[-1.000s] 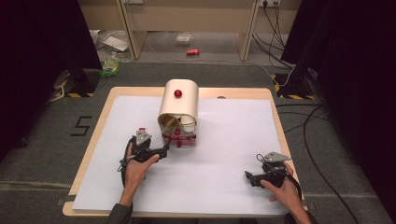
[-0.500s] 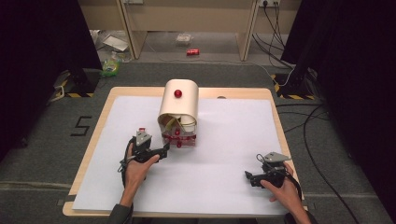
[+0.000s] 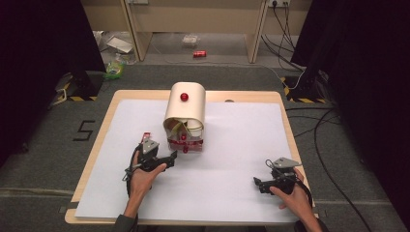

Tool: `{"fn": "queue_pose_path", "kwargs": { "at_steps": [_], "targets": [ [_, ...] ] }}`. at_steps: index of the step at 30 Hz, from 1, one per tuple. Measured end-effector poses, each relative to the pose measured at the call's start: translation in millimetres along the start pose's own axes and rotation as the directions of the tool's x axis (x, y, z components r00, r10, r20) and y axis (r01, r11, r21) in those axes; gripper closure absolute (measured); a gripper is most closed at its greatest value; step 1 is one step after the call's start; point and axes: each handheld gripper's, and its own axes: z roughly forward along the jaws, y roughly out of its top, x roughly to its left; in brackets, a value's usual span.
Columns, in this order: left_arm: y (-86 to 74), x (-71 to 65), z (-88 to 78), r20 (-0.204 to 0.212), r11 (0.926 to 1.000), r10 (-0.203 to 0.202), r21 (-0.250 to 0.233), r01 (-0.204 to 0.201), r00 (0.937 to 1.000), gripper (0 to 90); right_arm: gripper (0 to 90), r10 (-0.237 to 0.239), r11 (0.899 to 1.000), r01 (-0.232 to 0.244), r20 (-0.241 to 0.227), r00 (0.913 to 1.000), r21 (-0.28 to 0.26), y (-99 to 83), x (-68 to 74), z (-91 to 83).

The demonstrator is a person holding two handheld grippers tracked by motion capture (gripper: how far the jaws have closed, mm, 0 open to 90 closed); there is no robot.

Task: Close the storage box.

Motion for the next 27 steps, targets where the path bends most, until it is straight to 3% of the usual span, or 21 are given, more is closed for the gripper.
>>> {"fn": "queue_pose_path", "kwargs": {
  "at_steps": [18, 27],
  "targets": [
    [-5.5, -18.3, -13.0, 0.024, 0.9999, 0.013, 0.009, -0.013, 0.9996, 16.6, 0.4, 0.0, 1.0, 0.0, 0.0, 1.0, 0.0, 0.0, 0.0, 0.0],
    [-8.2, -26.8, -18.3, 0.045, 1.0, -0.003, 0.003, 0.003, 0.999, 16.6, 0.4, -0.001, 1.0, 0.001, -0.001, 1.0, 0.001, 0.0, -0.3, -0.1]
  ]
}}
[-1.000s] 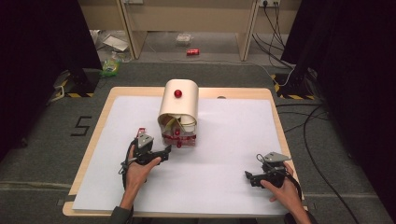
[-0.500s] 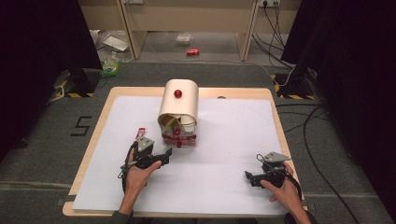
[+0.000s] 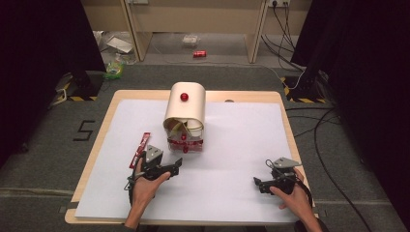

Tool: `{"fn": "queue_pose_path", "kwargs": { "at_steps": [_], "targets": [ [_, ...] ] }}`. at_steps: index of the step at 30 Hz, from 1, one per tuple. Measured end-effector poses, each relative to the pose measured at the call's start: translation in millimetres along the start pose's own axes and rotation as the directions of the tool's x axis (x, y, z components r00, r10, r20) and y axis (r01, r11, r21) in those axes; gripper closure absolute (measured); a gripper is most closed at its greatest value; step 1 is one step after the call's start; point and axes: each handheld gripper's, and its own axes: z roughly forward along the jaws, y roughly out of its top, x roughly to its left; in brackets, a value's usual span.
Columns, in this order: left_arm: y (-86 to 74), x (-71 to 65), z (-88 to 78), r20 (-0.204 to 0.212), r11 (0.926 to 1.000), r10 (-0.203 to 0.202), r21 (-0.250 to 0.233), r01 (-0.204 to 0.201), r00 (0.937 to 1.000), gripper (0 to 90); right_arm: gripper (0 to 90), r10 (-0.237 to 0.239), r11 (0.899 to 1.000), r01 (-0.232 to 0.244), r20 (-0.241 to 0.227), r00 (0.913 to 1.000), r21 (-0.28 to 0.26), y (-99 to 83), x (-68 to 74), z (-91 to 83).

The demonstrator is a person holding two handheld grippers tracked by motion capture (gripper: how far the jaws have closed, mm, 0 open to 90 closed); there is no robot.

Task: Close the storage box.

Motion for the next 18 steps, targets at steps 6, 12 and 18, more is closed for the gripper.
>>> {"fn": "queue_pose_path", "kwargs": {
  "at_steps": [6, 12, 18],
  "targets": [
    [-0.8, -6.8, -3.7, 0.005, 0.9999, 0.007, -0.008, -0.007, 1.0, 16.6, 0.4, 0.002, 1.0, -0.002, -0.001, 1.0, 0.001, 0.0, 0.0, -0.1],
    [-5.8, -14.2, -5.7, 0.008, 0.9996, 0.029, -0.003, -0.029, 0.9995, 16.6, 0.4, 0.0, 1.0, 0.0, 0.0, 1.0, -0.002, 0.0, 0.2, 0.0],
    [-7.8, -23.4, -9.7, 0.024, 0.9991, 0.043, -0.006, -0.043, 0.9988, 16.6, 0.6, -0.007, 1.0, 0.007, 0.006, 1.0, -0.005, -0.2, 0.3, 0.1]
  ]
}}
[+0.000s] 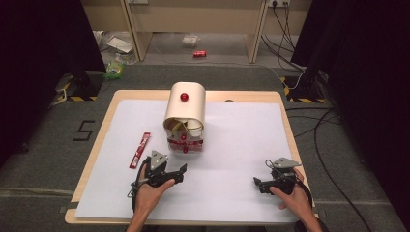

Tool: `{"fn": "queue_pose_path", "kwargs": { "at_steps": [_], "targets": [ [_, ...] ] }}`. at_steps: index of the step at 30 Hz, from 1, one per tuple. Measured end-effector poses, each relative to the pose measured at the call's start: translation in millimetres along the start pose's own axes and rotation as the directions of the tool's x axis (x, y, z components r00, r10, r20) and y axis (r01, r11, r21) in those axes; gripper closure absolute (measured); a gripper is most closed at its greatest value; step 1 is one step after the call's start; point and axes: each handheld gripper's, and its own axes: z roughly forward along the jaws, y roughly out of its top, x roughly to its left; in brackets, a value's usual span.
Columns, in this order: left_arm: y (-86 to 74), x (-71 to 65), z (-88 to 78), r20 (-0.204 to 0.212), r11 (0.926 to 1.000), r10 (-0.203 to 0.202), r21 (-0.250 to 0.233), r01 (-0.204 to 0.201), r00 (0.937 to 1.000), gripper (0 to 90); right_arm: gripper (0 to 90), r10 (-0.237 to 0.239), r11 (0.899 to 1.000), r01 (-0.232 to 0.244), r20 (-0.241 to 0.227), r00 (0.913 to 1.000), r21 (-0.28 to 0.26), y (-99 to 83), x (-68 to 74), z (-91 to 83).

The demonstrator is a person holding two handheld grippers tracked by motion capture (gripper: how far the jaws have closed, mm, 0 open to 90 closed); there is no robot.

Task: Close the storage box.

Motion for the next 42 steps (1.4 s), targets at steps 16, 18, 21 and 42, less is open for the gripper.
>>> {"fn": "queue_pose_path", "kwargs": {
  "at_steps": [16, 18, 21, 42],
  "targets": [
    [-11.8, -22.3, -7.3, 0.045, 0.9997, 0.022, 0.011, -0.023, 0.9987, 16.6, 0.4, 0.007, 1.0, -0.007, -0.005, 1.0, 0.004, 0.1, 0.0, -0.1],
    [-13.1, -25.1, -8.1, 0.052, 0.9995, 0.027, 0.015, -0.027, 0.9983, 16.6, 0.4, 0.007, 1.0, -0.007, -0.005, 1.0, 0.004, 0.2, -0.1, -0.1],
    [-15.6, -29.8, -7.9, 0.065, 0.9992, 0.032, 0.021, -0.034, 0.9974, 16.6, 0.4, 0.006, 1.0, -0.006, -0.004, 1.0, 0.004, 0.1, 0.0, -0.1],
    [-31.5, -55.9, -7.5, 0.134, 0.9935, 0.078, 0.072, -0.088, 0.9879, 16.6, 0.5, 0.003, 1.0, -0.003, -0.003, 1.0, 0.002, 0.1, -0.1, -0.1]
  ]
}}
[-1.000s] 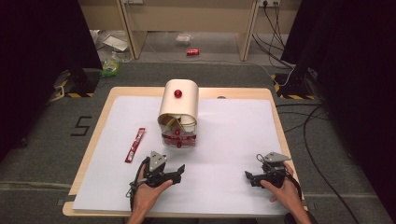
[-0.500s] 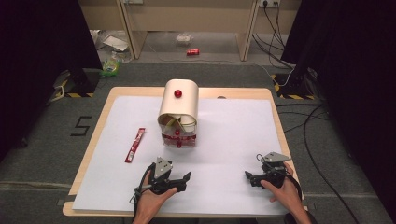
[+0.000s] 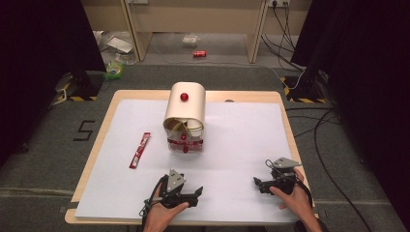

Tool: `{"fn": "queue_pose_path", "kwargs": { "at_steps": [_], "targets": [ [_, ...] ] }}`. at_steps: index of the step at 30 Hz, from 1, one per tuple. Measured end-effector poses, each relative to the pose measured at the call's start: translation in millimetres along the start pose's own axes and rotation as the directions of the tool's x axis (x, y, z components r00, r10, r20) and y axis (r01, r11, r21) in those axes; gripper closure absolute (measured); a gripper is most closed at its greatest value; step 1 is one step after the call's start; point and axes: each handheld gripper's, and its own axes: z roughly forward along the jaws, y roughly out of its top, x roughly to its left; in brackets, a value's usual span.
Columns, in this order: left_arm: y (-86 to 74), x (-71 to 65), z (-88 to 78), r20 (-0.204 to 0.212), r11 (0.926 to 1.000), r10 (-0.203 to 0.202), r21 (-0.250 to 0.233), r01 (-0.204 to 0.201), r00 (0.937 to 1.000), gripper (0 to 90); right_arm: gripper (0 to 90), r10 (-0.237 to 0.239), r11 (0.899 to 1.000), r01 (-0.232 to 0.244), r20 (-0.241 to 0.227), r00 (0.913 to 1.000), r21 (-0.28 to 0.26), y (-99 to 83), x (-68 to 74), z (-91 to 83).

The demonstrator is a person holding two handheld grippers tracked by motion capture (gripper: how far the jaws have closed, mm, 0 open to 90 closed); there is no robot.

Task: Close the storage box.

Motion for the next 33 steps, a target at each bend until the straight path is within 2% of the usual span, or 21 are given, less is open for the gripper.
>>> {"fn": "queue_pose_path", "kwargs": {
  "at_steps": [8, 18, 27, 33],
  "targets": [
    [-4.7, -6.2, -2.1, 0.013, 0.9999, 0.011, 0.012, -0.012, 0.9999, 16.6, 0.5, 0.004, 1.0, -0.004, -0.001, 1.0, 0.002, 0.0, 0.1, -0.1],
    [-12.6, -7.9, -6.3, 0.017, 0.9978, 0.035, 0.055, -0.036, 0.9992, 16.6, 0.5, -0.002, 1.0, 0.002, 0.001, 1.0, -0.001, 0.0, 0.0, 0.1],
    [-29.3, -9.8, -13.9, -0.008, 0.9939, 0.067, 0.089, -0.066, 0.9977, 16.6, 0.6, -0.002, 1.0, 0.002, 0.002, 1.0, -0.001, -0.1, 0.1, 0.1],
    [-38.7, -9.6, -23.4, -0.027, 0.9961, 0.061, 0.066, -0.06, 0.9977, 16.5, 0.5, -0.001, 1.0, 0.001, 0.001, 1.0, 0.0, 0.0, 0.0, 0.1]
  ]
}}
